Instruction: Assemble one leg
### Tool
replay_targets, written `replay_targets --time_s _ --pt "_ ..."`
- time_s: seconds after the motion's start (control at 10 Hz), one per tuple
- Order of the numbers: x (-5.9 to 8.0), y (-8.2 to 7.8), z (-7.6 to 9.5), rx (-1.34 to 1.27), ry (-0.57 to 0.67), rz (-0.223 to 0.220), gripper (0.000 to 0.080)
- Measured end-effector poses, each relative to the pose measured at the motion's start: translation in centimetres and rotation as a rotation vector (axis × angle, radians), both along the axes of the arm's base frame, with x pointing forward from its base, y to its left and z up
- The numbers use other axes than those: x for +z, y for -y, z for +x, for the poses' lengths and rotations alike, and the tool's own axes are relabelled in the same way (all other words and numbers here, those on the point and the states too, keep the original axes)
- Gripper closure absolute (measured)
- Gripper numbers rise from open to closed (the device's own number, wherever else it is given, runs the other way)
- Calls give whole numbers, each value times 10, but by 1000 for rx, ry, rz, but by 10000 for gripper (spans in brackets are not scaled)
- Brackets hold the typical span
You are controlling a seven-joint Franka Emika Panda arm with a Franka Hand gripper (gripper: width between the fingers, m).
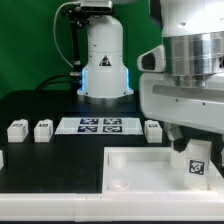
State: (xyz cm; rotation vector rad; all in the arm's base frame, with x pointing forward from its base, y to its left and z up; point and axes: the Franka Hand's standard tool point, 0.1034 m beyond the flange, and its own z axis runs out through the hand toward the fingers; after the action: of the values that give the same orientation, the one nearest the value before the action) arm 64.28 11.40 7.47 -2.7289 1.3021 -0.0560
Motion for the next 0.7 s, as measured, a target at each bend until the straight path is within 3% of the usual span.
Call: replay_targets --time_s 0.2,0.4,0.6,0.7 --pt "1 6 4 359 41 -74 150" --pt "0 6 4 310 38 -69 150" --pt "0 5 4 203 31 -57 404" --pt "0 6 3 129 21 -51 404"
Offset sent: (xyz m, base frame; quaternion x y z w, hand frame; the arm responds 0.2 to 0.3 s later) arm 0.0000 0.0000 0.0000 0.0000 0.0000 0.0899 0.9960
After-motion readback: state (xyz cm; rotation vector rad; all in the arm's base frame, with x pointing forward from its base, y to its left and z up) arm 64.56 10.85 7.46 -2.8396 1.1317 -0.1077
